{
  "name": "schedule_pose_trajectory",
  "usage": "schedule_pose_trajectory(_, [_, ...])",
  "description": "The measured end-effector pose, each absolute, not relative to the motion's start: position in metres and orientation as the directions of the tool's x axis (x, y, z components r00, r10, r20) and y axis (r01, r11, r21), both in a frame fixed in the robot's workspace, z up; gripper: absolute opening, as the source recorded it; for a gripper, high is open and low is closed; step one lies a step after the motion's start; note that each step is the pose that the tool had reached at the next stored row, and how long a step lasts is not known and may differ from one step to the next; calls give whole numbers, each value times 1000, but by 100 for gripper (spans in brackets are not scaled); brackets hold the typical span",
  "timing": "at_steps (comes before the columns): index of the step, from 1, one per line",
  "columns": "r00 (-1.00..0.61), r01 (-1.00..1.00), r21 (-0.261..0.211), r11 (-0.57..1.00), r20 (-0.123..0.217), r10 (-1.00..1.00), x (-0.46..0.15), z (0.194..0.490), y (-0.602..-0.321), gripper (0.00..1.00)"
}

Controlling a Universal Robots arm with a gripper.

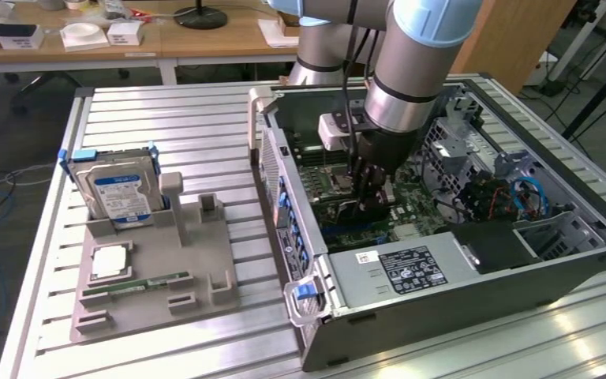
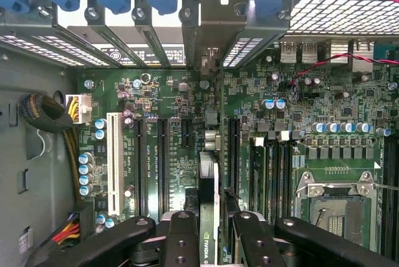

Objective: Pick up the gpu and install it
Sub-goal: 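Insert the gpu into the slot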

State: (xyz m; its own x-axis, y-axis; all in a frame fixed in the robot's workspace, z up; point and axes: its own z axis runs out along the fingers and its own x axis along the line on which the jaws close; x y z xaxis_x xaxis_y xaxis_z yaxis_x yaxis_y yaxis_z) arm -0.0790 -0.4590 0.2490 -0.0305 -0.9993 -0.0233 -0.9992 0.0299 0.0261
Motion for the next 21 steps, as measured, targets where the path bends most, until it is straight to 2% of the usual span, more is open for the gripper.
schedule_pose_trajectory(21, [-31,-999,29,30,-21,-999,-79,252,-462,26])
